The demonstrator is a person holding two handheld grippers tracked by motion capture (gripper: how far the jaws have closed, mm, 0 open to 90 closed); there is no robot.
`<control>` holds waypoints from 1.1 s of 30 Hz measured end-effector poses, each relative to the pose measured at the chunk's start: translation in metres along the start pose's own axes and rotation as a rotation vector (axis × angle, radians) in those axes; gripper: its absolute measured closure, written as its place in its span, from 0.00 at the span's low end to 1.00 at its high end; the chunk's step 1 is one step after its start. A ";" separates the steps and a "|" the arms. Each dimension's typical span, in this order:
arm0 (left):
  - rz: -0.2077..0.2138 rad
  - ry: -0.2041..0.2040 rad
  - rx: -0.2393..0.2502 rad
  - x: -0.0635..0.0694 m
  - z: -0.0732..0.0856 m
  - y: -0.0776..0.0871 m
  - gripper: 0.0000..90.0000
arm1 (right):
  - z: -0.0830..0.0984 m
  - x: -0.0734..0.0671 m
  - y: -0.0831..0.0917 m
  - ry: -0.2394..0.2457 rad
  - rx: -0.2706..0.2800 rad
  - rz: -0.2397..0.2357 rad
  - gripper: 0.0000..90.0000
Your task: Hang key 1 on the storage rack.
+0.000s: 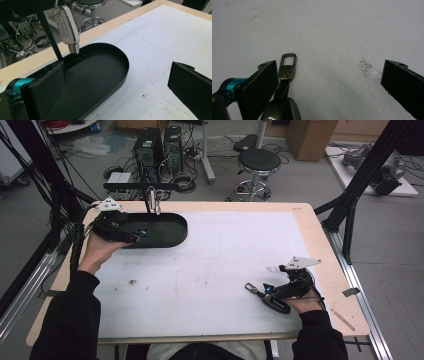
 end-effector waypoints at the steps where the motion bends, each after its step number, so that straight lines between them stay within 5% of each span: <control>1: 0.002 0.002 0.001 0.001 0.001 0.001 0.02 | 0.000 0.000 0.000 -0.001 0.001 0.001 0.01; 22: 0.002 0.061 -0.054 0.000 0.057 0.017 0.02 | 0.003 0.002 -0.001 -0.008 -0.005 0.000 0.01; 33: 0.009 0.043 -0.082 0.009 0.072 0.029 0.02 | 0.003 0.002 -0.001 -0.008 -0.005 -0.001 0.01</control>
Point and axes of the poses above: each handheld gripper's, and its own axes: y roughly backward along the jaws, z roughly out of its underside, x roughly to its right, the point moved 7 cm from there along -y, roughly forward along the jaws, and after that the axes turned 9 degrees about x, right-handed, at the moved point
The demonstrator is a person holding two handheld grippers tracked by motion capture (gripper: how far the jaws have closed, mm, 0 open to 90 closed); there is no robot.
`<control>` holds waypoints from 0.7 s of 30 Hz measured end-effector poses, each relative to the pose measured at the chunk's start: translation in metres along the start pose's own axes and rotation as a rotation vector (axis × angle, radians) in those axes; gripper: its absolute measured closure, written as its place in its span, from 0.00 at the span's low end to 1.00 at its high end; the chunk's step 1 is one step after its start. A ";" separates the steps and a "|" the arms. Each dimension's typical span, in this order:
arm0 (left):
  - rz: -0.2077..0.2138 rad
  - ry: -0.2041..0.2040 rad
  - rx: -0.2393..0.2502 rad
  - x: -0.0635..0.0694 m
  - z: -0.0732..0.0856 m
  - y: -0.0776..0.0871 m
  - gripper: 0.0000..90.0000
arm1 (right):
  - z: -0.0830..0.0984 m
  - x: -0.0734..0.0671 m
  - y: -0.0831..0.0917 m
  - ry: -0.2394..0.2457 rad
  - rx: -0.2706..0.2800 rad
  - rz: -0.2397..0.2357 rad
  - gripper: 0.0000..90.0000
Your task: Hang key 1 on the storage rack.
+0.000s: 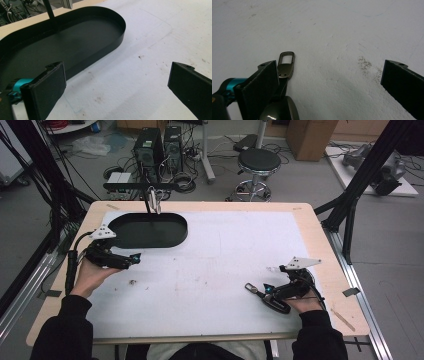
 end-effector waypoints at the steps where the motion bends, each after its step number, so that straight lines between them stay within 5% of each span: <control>1: -0.002 0.006 0.001 0.001 0.003 0.001 0.02 | 0.000 0.000 0.000 0.000 -0.001 -0.001 0.01; 11: -0.006 0.007 -0.006 0.013 0.023 0.016 0.02 | 0.000 0.000 0.000 0.000 0.001 0.000 0.01; 21: 0.033 0.023 -0.014 0.028 0.045 0.028 0.02 | 0.000 -0.001 -0.001 -0.003 -0.005 -0.001 0.01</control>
Point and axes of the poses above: each handheld gripper's, and its own axes: y roughly backward along the jaws, z roughly out of its underside, x roughly to its right, the point moved 7 cm from there along -y, roughly forward along the jaws, and after that the axes turned 9 degrees about x, right-handed, at the moved point
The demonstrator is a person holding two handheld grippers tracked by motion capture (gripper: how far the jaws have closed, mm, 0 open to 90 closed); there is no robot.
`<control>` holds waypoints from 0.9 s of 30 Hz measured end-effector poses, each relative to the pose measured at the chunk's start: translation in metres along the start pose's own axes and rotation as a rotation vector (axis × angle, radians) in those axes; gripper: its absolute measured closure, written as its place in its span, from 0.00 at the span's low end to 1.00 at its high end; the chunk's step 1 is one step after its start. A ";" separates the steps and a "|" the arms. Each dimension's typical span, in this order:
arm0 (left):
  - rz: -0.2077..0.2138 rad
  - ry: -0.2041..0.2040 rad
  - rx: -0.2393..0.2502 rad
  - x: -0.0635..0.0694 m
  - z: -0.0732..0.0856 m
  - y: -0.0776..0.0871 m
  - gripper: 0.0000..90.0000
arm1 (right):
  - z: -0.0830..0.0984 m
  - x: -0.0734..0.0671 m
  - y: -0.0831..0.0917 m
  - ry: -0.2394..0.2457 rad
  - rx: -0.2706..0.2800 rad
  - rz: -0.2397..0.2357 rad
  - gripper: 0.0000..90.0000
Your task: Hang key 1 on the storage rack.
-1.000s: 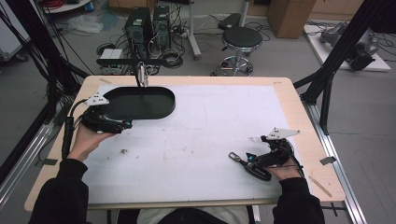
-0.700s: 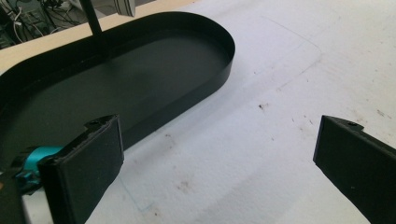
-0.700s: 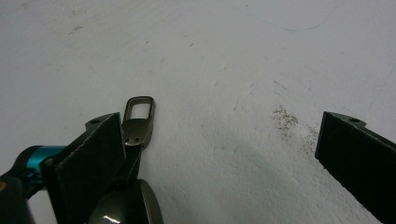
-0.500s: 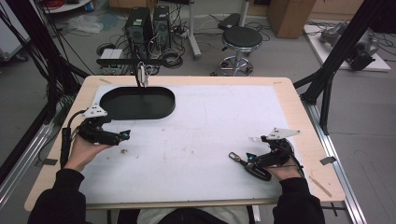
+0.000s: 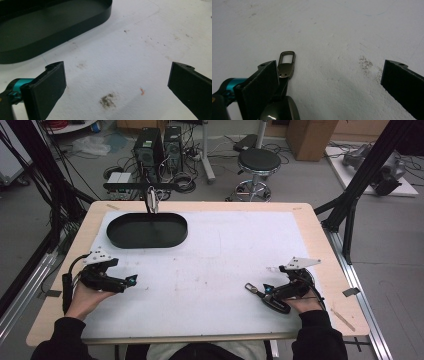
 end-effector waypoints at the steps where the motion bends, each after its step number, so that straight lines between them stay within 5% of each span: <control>1: 0.007 0.001 -0.002 0.001 0.002 0.001 0.02 | 0.000 0.000 0.000 0.004 0.000 -0.001 0.01; 7: 0.025 0.002 -0.010 0.011 0.015 0.009 0.02 | 0.000 0.000 0.000 0.004 -0.001 -0.001 0.01; 27: 0.013 0.030 -0.021 0.013 0.042 0.017 0.02 | -0.001 -0.006 -0.003 0.008 -0.029 -0.022 0.01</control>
Point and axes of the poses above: each handheld gripper's, and its own axes: y roughly backward along the jaws, z roughly out of its underside, x roughly to its right, the point moved 7 cm from there along -y, roughly forward along the jaws, and after that the axes turned 9 degrees about x, right-handed, at the moved point
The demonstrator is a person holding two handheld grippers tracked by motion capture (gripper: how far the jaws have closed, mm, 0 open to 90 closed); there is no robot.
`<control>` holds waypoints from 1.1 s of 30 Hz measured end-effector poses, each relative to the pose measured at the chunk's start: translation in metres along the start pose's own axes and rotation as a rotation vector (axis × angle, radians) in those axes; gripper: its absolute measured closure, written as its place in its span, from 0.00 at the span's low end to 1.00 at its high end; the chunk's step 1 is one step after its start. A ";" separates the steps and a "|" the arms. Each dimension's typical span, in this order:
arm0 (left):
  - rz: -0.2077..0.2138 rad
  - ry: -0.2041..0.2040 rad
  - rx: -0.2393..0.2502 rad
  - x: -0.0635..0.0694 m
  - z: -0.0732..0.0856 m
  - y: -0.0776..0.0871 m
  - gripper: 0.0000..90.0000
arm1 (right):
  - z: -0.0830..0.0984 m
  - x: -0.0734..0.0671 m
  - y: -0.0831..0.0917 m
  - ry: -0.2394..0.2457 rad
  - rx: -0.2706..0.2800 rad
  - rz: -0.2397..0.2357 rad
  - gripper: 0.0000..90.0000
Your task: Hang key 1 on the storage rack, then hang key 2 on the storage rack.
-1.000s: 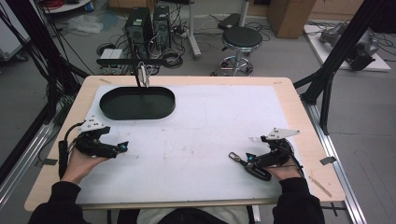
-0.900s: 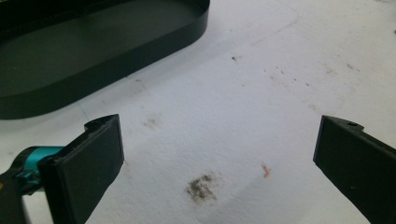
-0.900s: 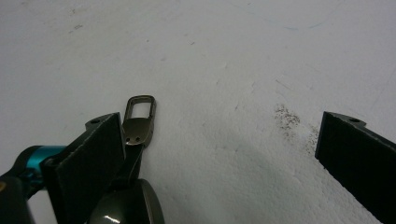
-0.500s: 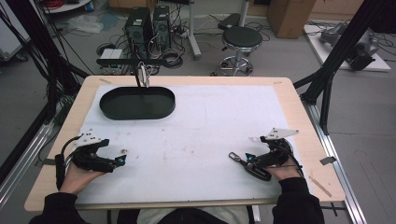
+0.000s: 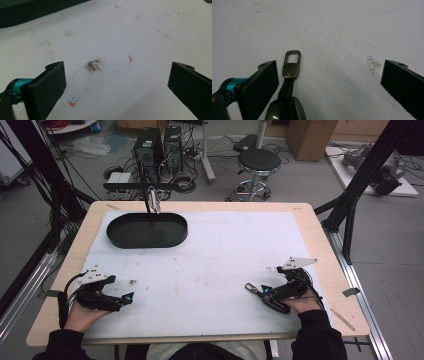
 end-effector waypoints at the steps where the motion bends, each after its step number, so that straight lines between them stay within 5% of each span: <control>1: -0.003 0.000 -0.001 0.000 0.000 0.000 0.02 | 0.000 0.000 0.000 0.000 0.001 -0.003 0.01; 19: -0.001 -0.005 -0.004 0.001 0.004 0.000 0.02 | -0.006 -0.012 0.000 0.025 -0.019 -0.038 0.01; 33: -0.002 -0.004 -0.003 0.001 0.004 0.000 0.02 | -0.004 -0.022 -0.006 0.056 -0.086 -0.082 0.01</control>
Point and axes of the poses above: each handheld gripper's, and its own axes: y roughly backward along the jaws, z roughly out of its underside, x roughly to its right, the point moved 7 cm from there along -y, roughly forward along the jaws, and after that the axes turned 9 degrees about x, right-handed, at the moved point
